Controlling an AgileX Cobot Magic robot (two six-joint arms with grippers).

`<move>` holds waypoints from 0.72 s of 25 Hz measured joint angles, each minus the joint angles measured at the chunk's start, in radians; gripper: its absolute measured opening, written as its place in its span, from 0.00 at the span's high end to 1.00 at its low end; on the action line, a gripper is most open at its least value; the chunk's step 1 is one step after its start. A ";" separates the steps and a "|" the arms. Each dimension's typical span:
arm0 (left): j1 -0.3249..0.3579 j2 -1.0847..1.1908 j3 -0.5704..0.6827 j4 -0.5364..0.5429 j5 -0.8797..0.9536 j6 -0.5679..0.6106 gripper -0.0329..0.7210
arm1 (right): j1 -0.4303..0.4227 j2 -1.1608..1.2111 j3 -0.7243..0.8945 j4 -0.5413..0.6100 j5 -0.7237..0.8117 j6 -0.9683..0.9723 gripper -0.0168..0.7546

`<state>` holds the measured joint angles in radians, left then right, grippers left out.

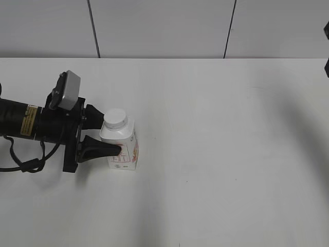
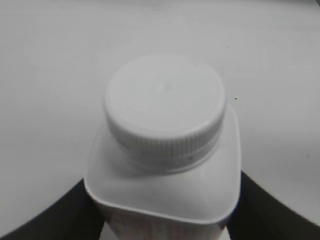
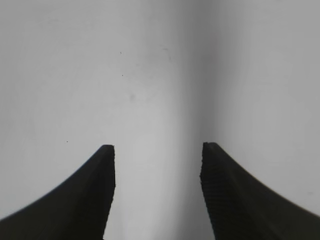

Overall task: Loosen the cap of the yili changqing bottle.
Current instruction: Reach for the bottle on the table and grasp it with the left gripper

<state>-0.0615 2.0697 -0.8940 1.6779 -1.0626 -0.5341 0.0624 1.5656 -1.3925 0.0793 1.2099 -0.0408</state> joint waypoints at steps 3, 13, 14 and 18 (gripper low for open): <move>0.000 0.000 0.000 0.001 0.000 0.000 0.39 | 0.001 0.045 -0.020 0.006 0.002 0.023 0.41; 0.000 -0.001 0.000 0.016 -0.004 0.000 0.39 | 0.215 0.155 -0.109 0.070 0.005 0.170 0.50; 0.000 -0.001 0.000 0.016 -0.005 0.000 0.39 | 0.253 0.172 -0.130 0.080 0.005 0.172 0.50; 0.000 -0.001 0.000 0.022 -0.009 0.000 0.39 | 0.398 0.251 -0.231 0.093 0.007 0.176 0.50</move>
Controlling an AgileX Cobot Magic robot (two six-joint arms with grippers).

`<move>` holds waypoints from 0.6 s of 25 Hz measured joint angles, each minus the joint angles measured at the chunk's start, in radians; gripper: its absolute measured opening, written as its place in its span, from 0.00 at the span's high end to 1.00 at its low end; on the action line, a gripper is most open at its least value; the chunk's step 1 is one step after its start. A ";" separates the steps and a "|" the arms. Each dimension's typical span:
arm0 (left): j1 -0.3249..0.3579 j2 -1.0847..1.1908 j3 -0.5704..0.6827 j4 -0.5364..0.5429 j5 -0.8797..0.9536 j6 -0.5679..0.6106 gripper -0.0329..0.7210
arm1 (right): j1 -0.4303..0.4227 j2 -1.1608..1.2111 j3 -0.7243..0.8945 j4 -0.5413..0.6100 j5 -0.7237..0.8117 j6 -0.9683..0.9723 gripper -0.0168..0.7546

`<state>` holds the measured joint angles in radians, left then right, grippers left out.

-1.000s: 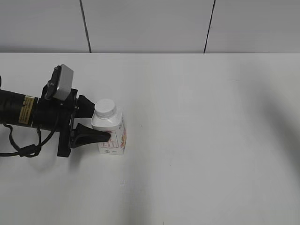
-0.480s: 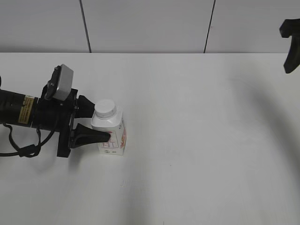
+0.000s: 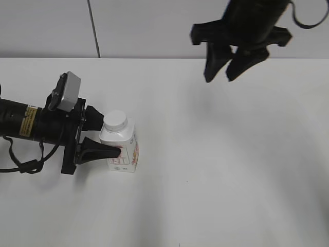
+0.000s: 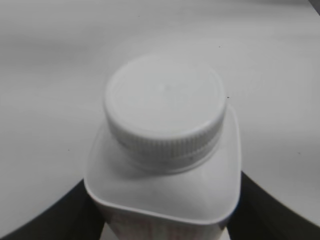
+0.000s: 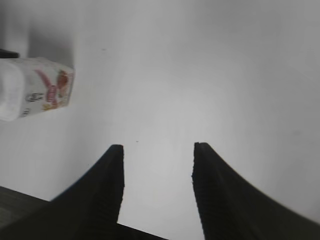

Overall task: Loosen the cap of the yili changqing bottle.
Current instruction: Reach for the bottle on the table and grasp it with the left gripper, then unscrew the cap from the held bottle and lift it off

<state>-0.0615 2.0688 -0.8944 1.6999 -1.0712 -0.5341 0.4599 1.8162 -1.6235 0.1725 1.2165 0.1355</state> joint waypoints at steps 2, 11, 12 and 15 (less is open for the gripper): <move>0.000 0.000 0.000 0.004 -0.003 0.000 0.39 | 0.060 0.043 -0.052 0.003 0.000 0.000 0.50; 0.000 0.000 0.000 0.012 -0.006 0.000 0.39 | 0.220 0.220 -0.231 0.023 0.000 -0.027 0.50; 0.000 0.000 0.000 0.012 -0.006 0.000 0.39 | 0.233 0.229 -0.244 0.023 0.000 -0.034 0.50; 0.000 0.000 0.000 0.012 -0.006 0.000 0.39 | 0.274 0.256 -0.264 0.025 0.000 -0.049 0.50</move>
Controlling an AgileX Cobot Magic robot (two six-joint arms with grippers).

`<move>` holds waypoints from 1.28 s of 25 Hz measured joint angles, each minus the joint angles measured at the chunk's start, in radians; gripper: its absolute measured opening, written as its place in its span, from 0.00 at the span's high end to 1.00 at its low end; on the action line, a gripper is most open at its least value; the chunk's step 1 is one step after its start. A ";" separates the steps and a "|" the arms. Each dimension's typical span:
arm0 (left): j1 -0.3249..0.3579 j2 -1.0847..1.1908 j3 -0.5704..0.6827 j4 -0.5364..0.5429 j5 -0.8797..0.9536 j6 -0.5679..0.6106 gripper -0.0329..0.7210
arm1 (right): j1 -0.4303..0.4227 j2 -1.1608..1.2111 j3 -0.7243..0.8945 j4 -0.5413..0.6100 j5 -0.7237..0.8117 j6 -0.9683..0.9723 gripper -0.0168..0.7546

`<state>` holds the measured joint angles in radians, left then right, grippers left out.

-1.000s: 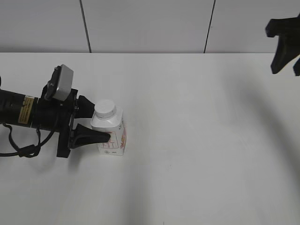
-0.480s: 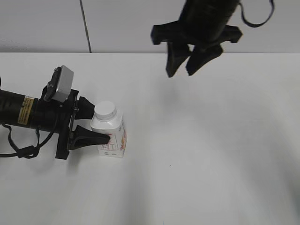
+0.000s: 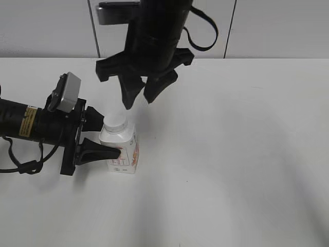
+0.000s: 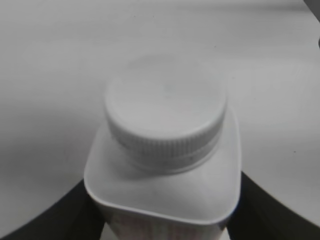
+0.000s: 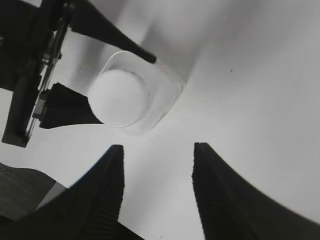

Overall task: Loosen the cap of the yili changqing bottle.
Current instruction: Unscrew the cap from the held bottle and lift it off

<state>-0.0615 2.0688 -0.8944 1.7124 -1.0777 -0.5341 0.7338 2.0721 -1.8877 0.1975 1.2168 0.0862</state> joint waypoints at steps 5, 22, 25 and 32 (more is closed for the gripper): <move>0.000 0.000 0.000 0.001 -0.001 0.000 0.39 | 0.031 0.023 -0.004 0.005 0.000 -0.031 0.48; 0.000 0.000 0.000 0.003 -0.002 0.000 0.39 | 0.033 0.116 -0.131 0.058 0.003 -0.169 0.27; 0.000 0.000 0.000 0.004 -0.003 0.000 0.39 | 0.033 0.139 -0.164 0.058 0.002 -0.160 0.27; 0.000 0.000 0.000 0.004 -0.003 0.000 0.39 | 0.054 0.166 -0.171 0.043 0.002 -0.154 0.27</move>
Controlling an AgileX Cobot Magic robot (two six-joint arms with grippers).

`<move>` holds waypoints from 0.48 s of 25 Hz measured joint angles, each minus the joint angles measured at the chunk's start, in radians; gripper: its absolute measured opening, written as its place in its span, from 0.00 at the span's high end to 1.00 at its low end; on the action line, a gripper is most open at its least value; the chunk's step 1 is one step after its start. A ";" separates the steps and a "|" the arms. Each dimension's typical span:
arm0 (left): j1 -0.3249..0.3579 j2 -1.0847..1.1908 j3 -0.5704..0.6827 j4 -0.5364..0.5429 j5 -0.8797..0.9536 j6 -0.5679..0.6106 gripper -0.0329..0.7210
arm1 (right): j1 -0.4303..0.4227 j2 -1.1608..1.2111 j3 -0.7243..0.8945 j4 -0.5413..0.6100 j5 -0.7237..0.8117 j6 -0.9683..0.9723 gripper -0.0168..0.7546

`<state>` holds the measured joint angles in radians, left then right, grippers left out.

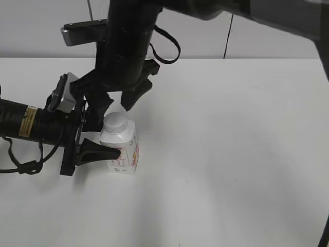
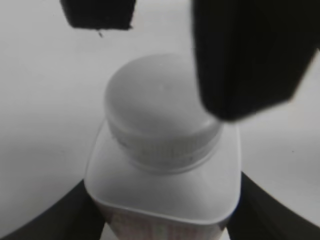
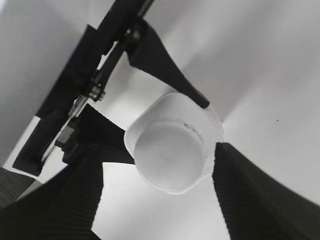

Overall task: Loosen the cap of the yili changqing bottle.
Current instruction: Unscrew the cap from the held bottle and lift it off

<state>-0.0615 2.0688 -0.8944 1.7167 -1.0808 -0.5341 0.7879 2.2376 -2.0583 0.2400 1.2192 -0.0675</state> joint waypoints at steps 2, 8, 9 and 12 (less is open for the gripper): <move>0.000 0.000 0.000 0.000 0.000 0.000 0.39 | 0.018 0.002 0.000 -0.023 0.001 0.008 0.27; 0.000 0.000 0.000 0.000 0.000 0.000 0.39 | 0.030 0.003 0.000 -0.113 0.001 0.101 0.27; 0.000 0.000 0.000 0.000 0.000 0.000 0.39 | 0.029 0.006 0.000 -0.117 0.001 0.104 0.27; 0.000 0.000 0.000 0.000 0.000 0.000 0.40 | 0.030 0.017 0.000 -0.111 0.001 0.107 0.27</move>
<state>-0.0615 2.0688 -0.8944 1.7167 -1.0808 -0.5341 0.8174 2.2550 -2.0583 0.1291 1.2201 0.0391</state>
